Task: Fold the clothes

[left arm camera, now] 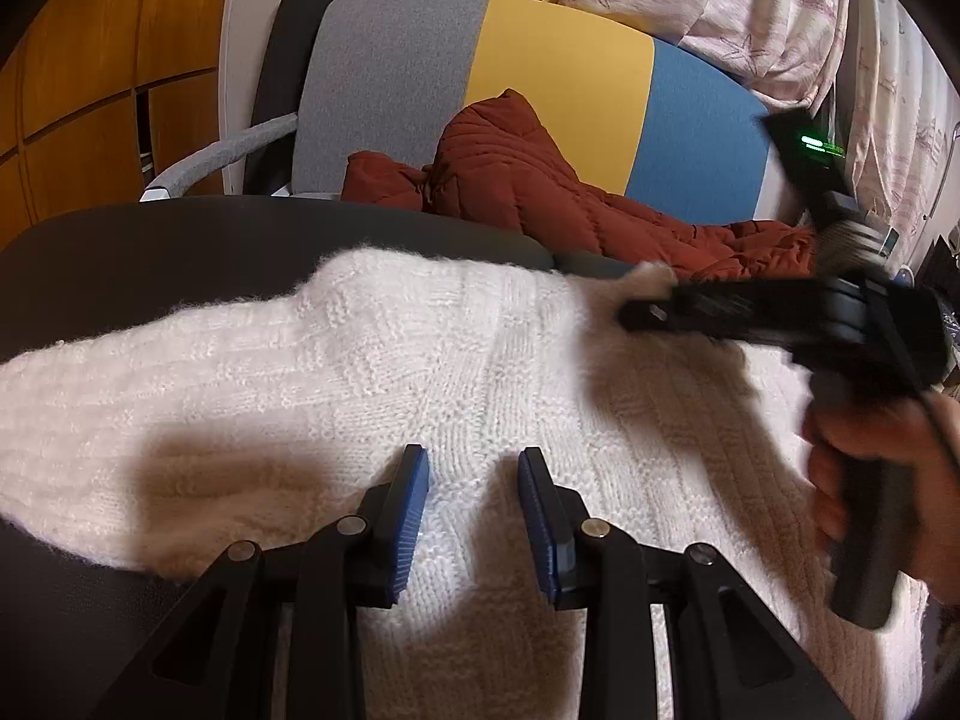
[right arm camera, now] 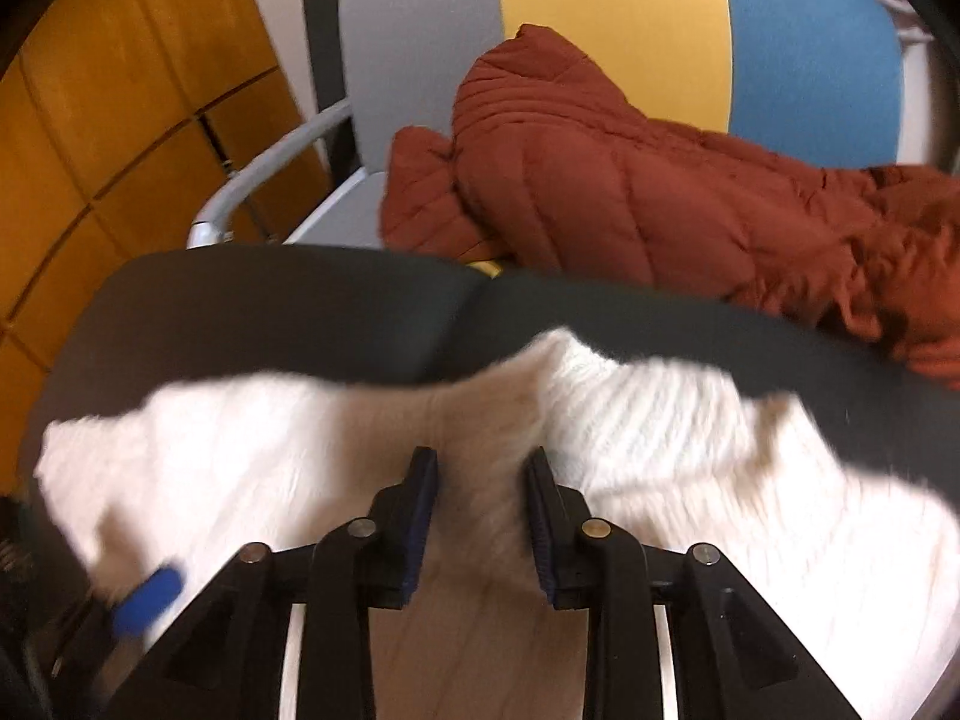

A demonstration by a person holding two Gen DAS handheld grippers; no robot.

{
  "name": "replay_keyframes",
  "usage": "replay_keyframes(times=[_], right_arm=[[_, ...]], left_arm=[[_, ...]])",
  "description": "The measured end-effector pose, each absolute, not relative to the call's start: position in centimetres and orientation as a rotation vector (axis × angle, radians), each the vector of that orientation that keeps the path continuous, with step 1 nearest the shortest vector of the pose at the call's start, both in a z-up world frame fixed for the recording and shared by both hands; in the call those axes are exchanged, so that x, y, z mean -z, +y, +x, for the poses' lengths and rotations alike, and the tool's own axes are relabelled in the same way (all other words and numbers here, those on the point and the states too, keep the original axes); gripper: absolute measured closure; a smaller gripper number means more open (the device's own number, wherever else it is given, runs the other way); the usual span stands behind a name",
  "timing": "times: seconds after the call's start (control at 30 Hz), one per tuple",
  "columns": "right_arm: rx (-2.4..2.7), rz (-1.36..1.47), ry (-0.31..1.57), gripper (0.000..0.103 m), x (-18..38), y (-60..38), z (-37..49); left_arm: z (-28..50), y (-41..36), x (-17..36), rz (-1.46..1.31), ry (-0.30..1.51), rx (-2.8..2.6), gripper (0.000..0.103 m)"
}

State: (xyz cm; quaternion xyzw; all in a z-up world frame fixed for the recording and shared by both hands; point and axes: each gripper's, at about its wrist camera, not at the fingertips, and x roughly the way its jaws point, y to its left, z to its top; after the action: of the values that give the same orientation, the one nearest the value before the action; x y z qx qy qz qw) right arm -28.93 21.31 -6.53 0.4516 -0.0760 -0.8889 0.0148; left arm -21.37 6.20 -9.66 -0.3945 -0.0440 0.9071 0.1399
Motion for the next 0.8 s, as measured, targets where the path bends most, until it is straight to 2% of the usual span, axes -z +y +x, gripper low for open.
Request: replay_keyframes(times=[0.1,0.13,0.2,0.33,0.37,0.4,0.47,0.5,0.6,0.67,0.8], right_arm=[[2.814,1.375,-0.133,0.057,6.6,20.2,-30.6],[2.804,1.373,-0.119,0.056,6.5,19.9,-30.9],[2.815,1.267,-0.216,0.060,4.6,21.6,-29.2],[3.006,1.052,-0.436,0.060,0.8,27.8,-23.4],[3.033,1.093,-0.416,0.063,0.9,28.8,-22.8],[3.057,1.139,-0.392,0.072,1.2,29.8,-22.3],[3.010,1.277,-0.320,0.080,2.9,30.7,-22.5],[2.982,1.331,-0.300,0.080,3.8,30.9,-22.8],[2.905,1.369,-0.390,0.080,5.7,31.1,-23.9],[2.962,1.400,-0.321,0.085,6.5,31.0,-24.8],[3.073,1.423,-0.210,0.085,7.1,31.4,-26.2]], left_arm=[[-21.4,6.0,9.7,-1.137,-0.146,-2.615,0.072],[-21.4,5.9,9.7,-1.137,-0.152,-2.612,0.072],[-21.4,5.8,9.7,-1.136,-0.161,-2.609,0.072],[-21.4,5.8,9.7,-1.138,-0.159,-2.611,0.072],[-21.4,5.9,9.7,-1.139,-0.159,-2.611,0.072],[-21.5,5.9,9.7,-1.139,-0.157,-2.612,0.072],[-21.5,6.0,9.7,-1.140,-0.151,-2.614,0.072],[-21.5,6.0,9.7,-1.140,-0.150,-2.615,0.072],[-21.6,6.0,9.7,-1.140,-0.151,-2.613,0.072],[-21.6,6.0,9.7,-1.140,-0.155,-2.612,0.072],[-21.7,6.1,9.8,-1.139,-0.151,-2.615,0.072]])
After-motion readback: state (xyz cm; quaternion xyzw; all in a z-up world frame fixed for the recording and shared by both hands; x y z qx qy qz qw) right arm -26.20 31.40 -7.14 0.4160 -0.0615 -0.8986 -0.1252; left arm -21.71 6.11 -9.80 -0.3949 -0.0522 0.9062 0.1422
